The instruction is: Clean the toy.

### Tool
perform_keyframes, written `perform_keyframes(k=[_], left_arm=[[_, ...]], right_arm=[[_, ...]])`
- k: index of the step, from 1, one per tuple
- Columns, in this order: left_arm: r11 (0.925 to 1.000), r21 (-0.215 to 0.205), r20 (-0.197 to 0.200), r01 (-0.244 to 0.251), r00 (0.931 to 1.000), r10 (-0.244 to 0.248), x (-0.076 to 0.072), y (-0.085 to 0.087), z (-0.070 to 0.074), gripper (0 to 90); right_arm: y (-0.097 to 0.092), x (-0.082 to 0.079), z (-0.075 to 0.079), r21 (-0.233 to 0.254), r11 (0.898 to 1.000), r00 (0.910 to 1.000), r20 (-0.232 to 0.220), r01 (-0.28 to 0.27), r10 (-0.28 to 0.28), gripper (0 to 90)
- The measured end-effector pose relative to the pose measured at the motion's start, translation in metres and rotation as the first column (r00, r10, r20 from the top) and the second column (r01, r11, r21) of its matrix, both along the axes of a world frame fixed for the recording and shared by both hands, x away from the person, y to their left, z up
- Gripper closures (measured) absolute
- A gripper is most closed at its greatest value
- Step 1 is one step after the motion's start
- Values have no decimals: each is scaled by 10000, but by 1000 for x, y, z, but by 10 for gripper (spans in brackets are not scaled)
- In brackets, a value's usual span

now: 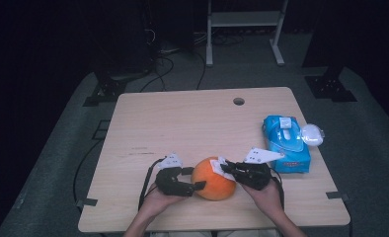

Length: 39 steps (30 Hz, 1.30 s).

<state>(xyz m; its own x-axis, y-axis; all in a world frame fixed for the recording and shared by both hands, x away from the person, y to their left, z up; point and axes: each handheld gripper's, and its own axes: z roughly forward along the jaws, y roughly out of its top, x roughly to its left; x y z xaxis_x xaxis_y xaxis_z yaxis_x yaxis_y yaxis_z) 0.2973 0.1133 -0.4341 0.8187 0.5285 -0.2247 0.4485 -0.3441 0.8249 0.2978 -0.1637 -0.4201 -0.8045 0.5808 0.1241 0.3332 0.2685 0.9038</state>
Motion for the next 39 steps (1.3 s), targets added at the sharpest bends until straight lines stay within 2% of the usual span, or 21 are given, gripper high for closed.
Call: perform_keyframes(k=[4,7,9,10,11,13,15,16,17,19,21,24,26,29,30,33,34,35,36,37,39], left_arm=[[9999,51,876,131,9961,-135,-10,-10,13,420],[9991,-25,945,433,9946,-429,-14,-12,17,425],[9984,-219,844,513,9952,-493,-13,-12,14,400],[9987,-326,701,392,9969,-368,-11,-12,12,356],[9994,-354,530,60,9986,-42,-8,-12,10,279],[9988,-176,-13,-459,9989,458,-2,-12,4,112],[9969,-580,-797,-535,9956,488,2,-12,-5,107],[9971,-727,-944,-233,9954,163,2,-13,-7,167],[9985,-528,-557,-169,9983,140,0,-14,-6,255],[9997,-217,99,-91,9999,94,-6,-17,3,357],[9998,-131,929,-158,9955,170,-13,-18,13,419],[9998,-81,1506,-169,9884,180,-18,-17,24,436],[10000,-59,1472,-70,9891,78,-18,-18,24,417],[9984,-494,1009,-270,9944,319,-14,-19,16,273],[9976,-604,967,-327,9946,385,-13,-20,15,258],[9990,-382,1441,-240,9891,293,-18,-25,16,330],[9995,-288,1578,-161,9873,205,-20,-27,17,342],[9997,-213,1659,-152,9860,185,-21,-30,18,343],[9997,-200,1694,-139,9854,171,-21,-30,18,340],[9996,-272,1621,-111,9866,153,-20,-28,17,333],[9982,-558,1373,-210,9901,285,-17,-24,15,294]], right_arm=[[6,-10,12,429,9983,9980,497,-404,382,819],[3,-11,17,260,9991,9969,719,-341,321,820],[-5,-7,13,212,9995,9986,492,-223,212,820],[-8,-6,10,128,9998,9991,401,-132,127,821],[-10,-5,8,70,10000,9994,345,-47,45,821],[-12,-3,7,104,9999,9998,210,-15,13,821],[-10,-3,8,2,10000,9997,258,-46,46,820],[-8,-3,8,-30,10000,9996,275,-44,45,820],[-7,-4,8,-7,10000,9997,250,-65,65,820],[-2,-8,11,39,9999,9989,450,-163,161,820],[2,-14,18,267,9988,9964,745,-414,393,819],[1,-16,28,388,9979,9936,1028,-514,471,820],[-4,-12,25,454,9981,9960,820,-406,368,820],[-9,-6,16,319,9994,9988,471,-152,136,820],[-10,-5,15,367,9993,9992,393,-102,87,820],[-5,-10,22,370,9991,9974,708,-187,161,820],[-1,-13,25,476,9977,9955,835,-484,443,820],[5,-17,27,352,9964,9917,1059,-772,731,820],[10,-21,30,29,9965,9869,1388,-832,820,820],[12,-22,31,-205,9966,9850,1520,-799,821,820],[8,-18,30,-117,9977,9886,1344,-669,679,821]])
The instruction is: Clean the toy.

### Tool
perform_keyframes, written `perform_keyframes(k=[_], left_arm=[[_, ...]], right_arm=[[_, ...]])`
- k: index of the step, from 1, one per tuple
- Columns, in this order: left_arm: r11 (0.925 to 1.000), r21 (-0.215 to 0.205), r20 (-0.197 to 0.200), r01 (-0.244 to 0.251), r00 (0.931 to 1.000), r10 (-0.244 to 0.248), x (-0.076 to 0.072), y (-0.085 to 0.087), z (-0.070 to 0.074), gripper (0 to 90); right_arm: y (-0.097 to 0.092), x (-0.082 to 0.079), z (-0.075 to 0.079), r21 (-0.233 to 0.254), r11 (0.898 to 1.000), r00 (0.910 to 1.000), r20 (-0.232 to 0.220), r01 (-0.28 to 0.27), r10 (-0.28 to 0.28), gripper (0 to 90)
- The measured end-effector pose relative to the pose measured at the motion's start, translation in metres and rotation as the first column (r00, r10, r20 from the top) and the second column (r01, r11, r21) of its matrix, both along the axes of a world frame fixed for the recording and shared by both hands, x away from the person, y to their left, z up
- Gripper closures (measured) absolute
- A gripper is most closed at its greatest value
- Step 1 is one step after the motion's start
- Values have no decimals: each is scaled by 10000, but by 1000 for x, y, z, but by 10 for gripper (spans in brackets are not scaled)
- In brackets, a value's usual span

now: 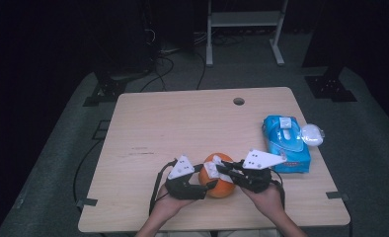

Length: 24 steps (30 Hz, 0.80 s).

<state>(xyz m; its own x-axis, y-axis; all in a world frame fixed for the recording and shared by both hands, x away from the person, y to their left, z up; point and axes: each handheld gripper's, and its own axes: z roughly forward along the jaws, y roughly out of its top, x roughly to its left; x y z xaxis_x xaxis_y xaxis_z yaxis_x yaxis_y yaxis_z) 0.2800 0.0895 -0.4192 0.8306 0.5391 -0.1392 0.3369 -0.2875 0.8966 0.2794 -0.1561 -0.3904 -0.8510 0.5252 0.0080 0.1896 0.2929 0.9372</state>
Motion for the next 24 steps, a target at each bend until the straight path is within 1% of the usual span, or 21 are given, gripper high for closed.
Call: perform_keyframes(k=[1,2,3,4,5,6,7,9,10,11,12,13,14,15,16,17,18,19,20,22,24], left_arm=[[9999,-65,-184,-99,9998,98,2,2,-1,257],[9998,-19,-454,-194,9988,193,4,2,-3,207],[9997,85,-637,-250,9976,255,6,2,-5,182],[9998,17,-714,-192,9973,192,6,1,-8,183],[10000,-71,-762,7,9971,-12,6,0,-9,229],[10000,-8,-575,55,9983,-56,4,-2,-9,292],[9999,148,-391,85,9992,-79,2,-5,-7,313],[9998,189,-325,42,9995,-36,1,-7,-5,316],[10000,17,-404,-15,9992,15,1,-6,-5,295],[9999,-143,-492,-93,9988,86,2,-4,-6,255],[9993,-287,-515,-227,9984,212,3,-4,-5,213],[9993,-295,-503,-236,9985,221,4,-4,-4,197],[9996,-176,-429,-213,9989,206,3,-6,-3,206],[9997,99,-196,-237,9995,239,1,-7,-3,258],[9993,227,-15,-294,9996,295,-1,-9,-4,306],[9994,231,-3,-256,9997,257,-2,-9,-4,334],[9994,236,75,-257,9996,255,-3,-10,-4,346],[9992,326,143,-237,9996,232,-5,-12,-4,348],[9990,406,248,-211,9995,201,-6,-14,-4,348],[9988,464,360,-148,9993,132,-7,-14,-5,352],[9986,502,442,-144,9989,122,-6,-13,-5,378]], right_arm=[[-5,3,-2,37,9998,9997,-145,211,-211,821],[-9,7,-4,62,9991,9987,-290,426,-424,820],[-14,9,-6,139,9978,9972,-369,655,-650,821],[-19,11,-7,300,9961,9953,-528,825,-808,821],[-22,12,-7,454,9955,9949,-603,838,-810,822],[-22,10,-6,460,9957,9953,-572,803,-776,823],[-19,8,-4,393,9966,9964,-470,723,-705,823],[-11,3,-2,248,9983,9984,-220,527,-521,822],[-9,3,-2,223,9989,9991,-135,415,-412,822],[-8,3,-2,225,9992,9994,-137,322,-319,822],[-8,3,-3,280,9992,9992,-285,297,-289,823],[-8,4,-5,388,9989,9988,-425,254,-238,823],[-7,5,-6,463,9987,9985,-515,202,-178,823],[-5,3,-6,365,9992,9988,-457,191,-174,822],[-3,2,-5,228,9995,9993,-328,198,-191,822],[0,0,-4,140,9997,9995,-249,178,-175,822],[2,-1,-4,119,9999,9998,-181,67,-65,822],[4,-3,-3,102,9999,9998,-185,-22,24,822],[7,-5,-3,-11,9999,9999,-127,-113,113,822],[11,-6,-2,-225,9996,9999,59,-155,156,822],[9,-5,-2,-302,9995,9999,117,-113,116,823]])
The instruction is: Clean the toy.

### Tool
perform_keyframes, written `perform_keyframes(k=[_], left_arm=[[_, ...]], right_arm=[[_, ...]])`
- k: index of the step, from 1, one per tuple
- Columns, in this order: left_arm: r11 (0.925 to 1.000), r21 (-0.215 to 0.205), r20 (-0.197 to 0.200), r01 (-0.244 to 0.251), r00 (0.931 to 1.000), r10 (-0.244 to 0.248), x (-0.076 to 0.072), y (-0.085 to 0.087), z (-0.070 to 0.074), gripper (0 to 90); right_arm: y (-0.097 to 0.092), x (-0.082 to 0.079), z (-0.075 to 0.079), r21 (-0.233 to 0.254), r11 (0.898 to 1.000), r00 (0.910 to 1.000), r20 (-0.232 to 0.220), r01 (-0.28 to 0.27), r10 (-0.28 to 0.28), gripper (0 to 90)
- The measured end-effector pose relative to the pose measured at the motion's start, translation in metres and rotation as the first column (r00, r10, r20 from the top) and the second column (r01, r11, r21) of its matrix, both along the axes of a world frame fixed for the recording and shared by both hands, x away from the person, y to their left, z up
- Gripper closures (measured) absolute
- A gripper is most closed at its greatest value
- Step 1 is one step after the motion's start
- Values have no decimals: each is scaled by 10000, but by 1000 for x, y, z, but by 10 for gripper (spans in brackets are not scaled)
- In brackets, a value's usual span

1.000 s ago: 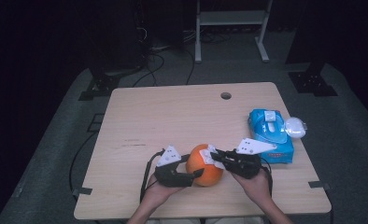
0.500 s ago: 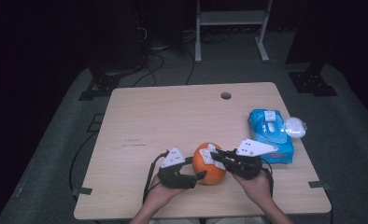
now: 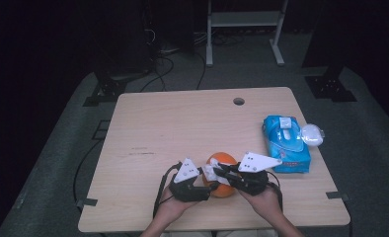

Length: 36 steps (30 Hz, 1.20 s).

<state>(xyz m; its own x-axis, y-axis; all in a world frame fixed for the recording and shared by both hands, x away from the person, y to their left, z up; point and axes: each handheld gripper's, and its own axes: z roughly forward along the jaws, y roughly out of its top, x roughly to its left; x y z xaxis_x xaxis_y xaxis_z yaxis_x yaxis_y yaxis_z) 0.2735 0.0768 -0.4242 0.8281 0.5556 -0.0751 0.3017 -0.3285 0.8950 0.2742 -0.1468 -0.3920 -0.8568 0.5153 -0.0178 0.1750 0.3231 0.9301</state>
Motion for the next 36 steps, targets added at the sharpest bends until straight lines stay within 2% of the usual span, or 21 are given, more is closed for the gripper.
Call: perform_keyframes(k=[3,6,8,9,10,11,12,13,15,17,19,21,23,24,25,26,27,30,33,34,36], left_arm=[[9999,77,-12,72,10000,-72,1,0,0,388],[9997,-148,-304,181,9994,-185,3,1,0,348],[9993,-366,-577,65,9983,-86,5,2,3,242],[9981,-610,-716,-73,9974,29,6,2,3,199],[9979,-628,-799,-184,9967,134,6,2,3,189],[9991,-366,-693,-232,9974,207,6,2,3,213],[9994,-186,-594,-289,9978,277,5,2,1,257],[9993,-207,-678,-310,9973,296,6,5,1,296],[9995,-163,-710,-267,9971,255,7,7,0,325],[9997,-59,-770,-252,9967,247,8,11,-2,333],[9995,-158,-1026,-257,9944,239,11,14,-4,330],[9993,-324,-1268,-166,9918,123,13,16,-1,261],[9968,-752,-1203,-270,9926,178,15,19,4,165],[9959,-859,-1215,-284,9924,178,15,19,5,155],[9978,-609,-1154,-272,9931,200,14,19,6,176],[9991,-366,-974,-233,9950,197,13,19,5,237],[9992,-323,-978,-223,9950,190,13,20,3,268],[9995,-136,-1208,-277,9923,259,16,28,0,313],[9982,-483,-1806,-349,9832,257,20,36,-2,294],[9977,-569,-1833,-375,9827,265,20,36,0,261],[9976,-546,-1486,-432,9883,346,18,32,5,219]], right_arm=[[-12,8,1,105,9987,9987,-56,508,-507,823],[-25,14,-4,380,9946,9943,-497,963,-944,823],[-24,12,-4,444,9947,9945,-524,928,-905,823],[-21,10,-3,473,9957,9956,-528,797,-771,823],[-17,8,-2,557,9972,9975,-541,496,-465,822],[-12,6,-3,627,9979,9985,-545,137,-103,822],[-8,4,-3,454,9990,9990,-449,49,-29,822],[-6,3,-3,277,9996,9996,-280,60,-53,822],[-11,8,-4,457,9987,9987,-458,238,-217,822],[-20,14,-7,542,9960,9955,-672,704,-667,823],[-30,22,-15,626,9918,9881,-1131,1113,-1038,822],[-34,24,-21,823,9891,9830,-1478,1218,-1087,823],[-28,20,-19,808,9922,9879,-1307,947,-836,822],[-23,18,-17,836,9946,9910,-1235,615,-509,822],[-18,15,-16,773,9961,9927,-1159,421,-330,822],[-14,13,-16,635,9973,9943,-1023,361,-295,821],[-13,13,-17,540,9980,9950,-954,341,-288,821],[-20,21,-23,461,9961,9892,-1297,746,-681,821],[-29,27,-33,410,9925,9784,-1773,1151,-1061,821],[-28,27,-34,507,9920,9765,-1889,1153,-1038,820],[-21,24,-31,470,9940,9816,-1683,992,-900,820]])
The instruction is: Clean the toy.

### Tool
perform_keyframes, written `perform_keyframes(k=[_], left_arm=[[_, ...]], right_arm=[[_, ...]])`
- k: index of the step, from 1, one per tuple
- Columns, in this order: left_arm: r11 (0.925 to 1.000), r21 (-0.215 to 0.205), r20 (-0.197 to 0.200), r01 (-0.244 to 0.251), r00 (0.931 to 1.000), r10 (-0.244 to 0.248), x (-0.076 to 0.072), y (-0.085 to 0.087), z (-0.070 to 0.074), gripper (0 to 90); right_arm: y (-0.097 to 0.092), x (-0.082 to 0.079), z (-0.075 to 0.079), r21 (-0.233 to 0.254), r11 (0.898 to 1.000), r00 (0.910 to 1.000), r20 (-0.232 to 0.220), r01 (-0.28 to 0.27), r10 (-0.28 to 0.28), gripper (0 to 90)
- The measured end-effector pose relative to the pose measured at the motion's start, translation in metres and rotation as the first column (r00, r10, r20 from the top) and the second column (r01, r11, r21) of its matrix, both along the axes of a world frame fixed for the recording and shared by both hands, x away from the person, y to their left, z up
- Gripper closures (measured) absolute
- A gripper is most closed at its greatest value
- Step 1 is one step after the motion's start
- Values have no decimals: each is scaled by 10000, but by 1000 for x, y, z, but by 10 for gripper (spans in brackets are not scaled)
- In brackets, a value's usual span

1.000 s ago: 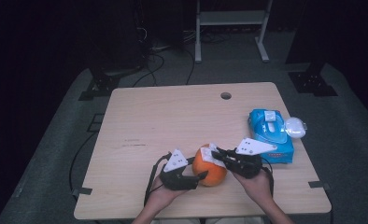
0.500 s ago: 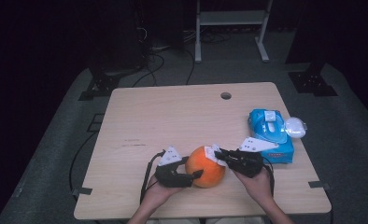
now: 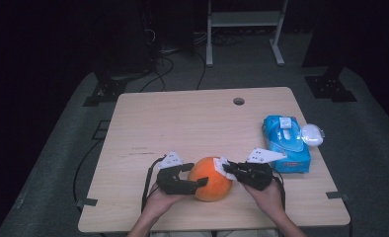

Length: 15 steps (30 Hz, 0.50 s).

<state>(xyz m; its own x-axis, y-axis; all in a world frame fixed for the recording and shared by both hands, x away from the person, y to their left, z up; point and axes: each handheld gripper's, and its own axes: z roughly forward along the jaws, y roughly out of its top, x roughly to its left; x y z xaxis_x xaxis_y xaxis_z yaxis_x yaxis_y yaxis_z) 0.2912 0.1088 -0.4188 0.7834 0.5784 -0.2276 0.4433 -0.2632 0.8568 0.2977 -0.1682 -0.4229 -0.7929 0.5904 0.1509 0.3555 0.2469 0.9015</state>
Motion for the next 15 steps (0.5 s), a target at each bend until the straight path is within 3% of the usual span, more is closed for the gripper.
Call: perform_keyframes(k=[2,4,7,9,11,13,15], left_arm=[[9990,439,281,23,9996,-35,-1,-2,-1,262],[9989,466,106,45,9999,-50,1,3,-4,313],[9983,569,-97,-131,9999,137,5,12,-8,344],[9988,445,-349,-194,9992,210,8,18,-12,345],[9992,380,-458,-107,9989,125,9,20,-11,329],[9998,185,-385,69,9992,-62,9,18,-9,270],[10000,33,-383,62,9992,-61,10,15,-6,199]], right_arm=[[7,-5,4,-28,9997,9995,198,-257,258,819],[9,-7,5,-113,9993,9990,292,-348,351,820],[3,-1,-1,-15,9998,9998,-65,-175,175,820],[-2,4,-8,-295,9994,9995,-266,161,-169,819],[-5,7,-12,-113,9997,9979,-605,221,-228,820],[0,3,-8,-108,9999,9992,-388,130,-134,819],[5,-2,-1,286,9993,9995,-186,-236,242,819]])
